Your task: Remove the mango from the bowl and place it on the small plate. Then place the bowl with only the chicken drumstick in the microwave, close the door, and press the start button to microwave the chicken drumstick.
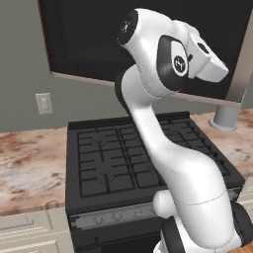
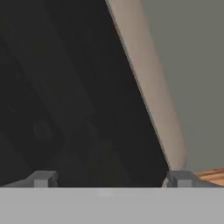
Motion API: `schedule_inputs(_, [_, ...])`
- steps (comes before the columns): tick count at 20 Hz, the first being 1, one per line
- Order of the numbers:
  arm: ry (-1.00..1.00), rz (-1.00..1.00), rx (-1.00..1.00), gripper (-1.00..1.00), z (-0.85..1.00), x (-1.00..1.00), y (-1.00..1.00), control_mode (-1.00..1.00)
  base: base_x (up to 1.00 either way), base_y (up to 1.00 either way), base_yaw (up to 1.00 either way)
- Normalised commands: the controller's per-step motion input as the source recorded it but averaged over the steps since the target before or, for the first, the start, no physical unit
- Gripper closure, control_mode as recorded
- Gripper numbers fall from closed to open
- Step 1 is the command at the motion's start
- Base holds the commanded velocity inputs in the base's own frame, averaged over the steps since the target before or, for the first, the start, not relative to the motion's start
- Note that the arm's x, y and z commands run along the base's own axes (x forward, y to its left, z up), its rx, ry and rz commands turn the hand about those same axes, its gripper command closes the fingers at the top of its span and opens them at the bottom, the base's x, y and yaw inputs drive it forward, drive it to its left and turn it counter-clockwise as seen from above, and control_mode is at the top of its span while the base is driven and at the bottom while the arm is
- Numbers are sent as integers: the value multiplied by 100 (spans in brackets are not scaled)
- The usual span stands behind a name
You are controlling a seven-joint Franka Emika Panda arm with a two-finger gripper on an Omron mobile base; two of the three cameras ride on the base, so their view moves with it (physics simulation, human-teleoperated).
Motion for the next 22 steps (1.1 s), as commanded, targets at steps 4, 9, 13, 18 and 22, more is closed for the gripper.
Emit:
schedule_inputs(4, [-31,33,24,-100,0,29,-3,-100,0,0,0])
schedule_inputs(9, [-41,39,30,-100,-1,54,0,-100,0,0,0])
schedule_inputs(13, [-21,31,28,-100,-1,74,0,-100,0,0,0])
schedule_inputs(18, [-5,23,22,-100,0,89,0,-100,0,0,0])
schedule_inputs(22, [-1,19,18,-100,-1,91,0,-100,0,0,0])
